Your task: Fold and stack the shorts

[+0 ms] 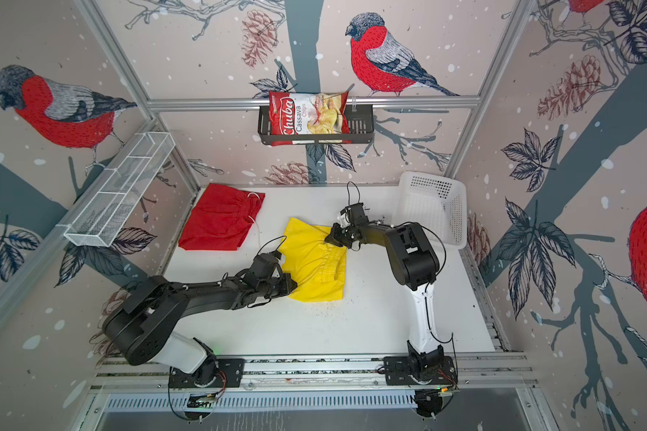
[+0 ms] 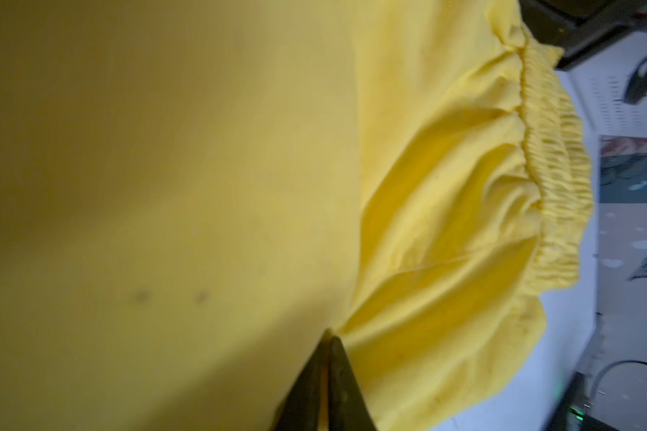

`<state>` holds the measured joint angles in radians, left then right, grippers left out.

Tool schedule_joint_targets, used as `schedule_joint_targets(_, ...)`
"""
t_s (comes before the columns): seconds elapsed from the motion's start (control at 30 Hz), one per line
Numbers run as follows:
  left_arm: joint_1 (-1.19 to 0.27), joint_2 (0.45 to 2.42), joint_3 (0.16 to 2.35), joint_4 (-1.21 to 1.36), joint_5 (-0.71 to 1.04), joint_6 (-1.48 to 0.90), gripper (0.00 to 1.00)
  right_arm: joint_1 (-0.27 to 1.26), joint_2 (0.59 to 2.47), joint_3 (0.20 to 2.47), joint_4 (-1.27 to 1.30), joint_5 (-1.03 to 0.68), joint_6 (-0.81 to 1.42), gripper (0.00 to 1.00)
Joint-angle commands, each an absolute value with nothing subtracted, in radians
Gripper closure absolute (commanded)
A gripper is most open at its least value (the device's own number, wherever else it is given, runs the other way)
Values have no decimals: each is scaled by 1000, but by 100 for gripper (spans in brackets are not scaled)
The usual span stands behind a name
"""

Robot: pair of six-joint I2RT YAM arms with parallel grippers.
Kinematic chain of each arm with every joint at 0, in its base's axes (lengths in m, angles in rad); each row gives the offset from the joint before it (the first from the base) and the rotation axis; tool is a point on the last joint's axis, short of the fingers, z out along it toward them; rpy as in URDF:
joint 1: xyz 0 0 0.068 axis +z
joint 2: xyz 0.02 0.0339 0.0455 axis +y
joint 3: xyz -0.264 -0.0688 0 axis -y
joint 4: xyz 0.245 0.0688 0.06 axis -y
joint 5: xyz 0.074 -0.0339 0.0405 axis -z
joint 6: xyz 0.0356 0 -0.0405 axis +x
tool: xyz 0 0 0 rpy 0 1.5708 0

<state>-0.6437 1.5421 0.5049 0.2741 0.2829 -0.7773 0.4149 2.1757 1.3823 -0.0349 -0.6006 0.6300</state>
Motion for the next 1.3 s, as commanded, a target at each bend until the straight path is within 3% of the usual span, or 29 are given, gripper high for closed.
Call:
schedule_joint_targets(0.0, -693, 1555, 499, 192, 354, -837, 86, 400, 2167, 1419, -105, -565, 568, 99)
schedule_joint_targets(0.13, -720, 1481, 601, 105, 349, -815, 63, 407, 2064, 1438, -123, -551, 527, 98)
schedule_joint_targets(0.27, -720, 1336, 741, -88, 209, -733, 59, 448, 1926, 1410, -85, -518, 525, 92)
schedule_joint_targets(0.4, -716, 1213, 772, -195, 7, -706, 60, 542, 1916, 1479, -114, -522, 502, 87)
schedule_joint_targets(0.47, -707, 1168, 723, -181, -59, -709, 69, 586, 1960, 1544, -152, -536, 485, 87)
schedule_joint_targets(0.53, -677, 1133, 665, -152, -50, -733, 76, 636, 2035, 1626, -192, -543, 465, 87)
schedule_joint_targets(0.63, -641, 1109, 577, -79, -2, -768, 77, 695, 2161, 1746, -244, -546, 446, 88)
schedule_joint_targets(0.8, -631, 1153, 470, 73, 27, -804, 67, 734, 2349, 1868, -260, -559, 471, 90)
schedule_joint_targets(0.9, -626, 1217, 456, 101, 53, -806, 66, 726, 2430, 1907, -243, -570, 500, 90)
schedule_joint_targets(1.13, -606, 1342, 432, 47, 49, -810, 76, 681, 2586, 2030, -210, -642, 565, 89)
schedule_joint_targets(1.27, -603, 1382, 434, 57, 90, -807, 80, 682, 2585, 2050, -209, -661, 556, 89)
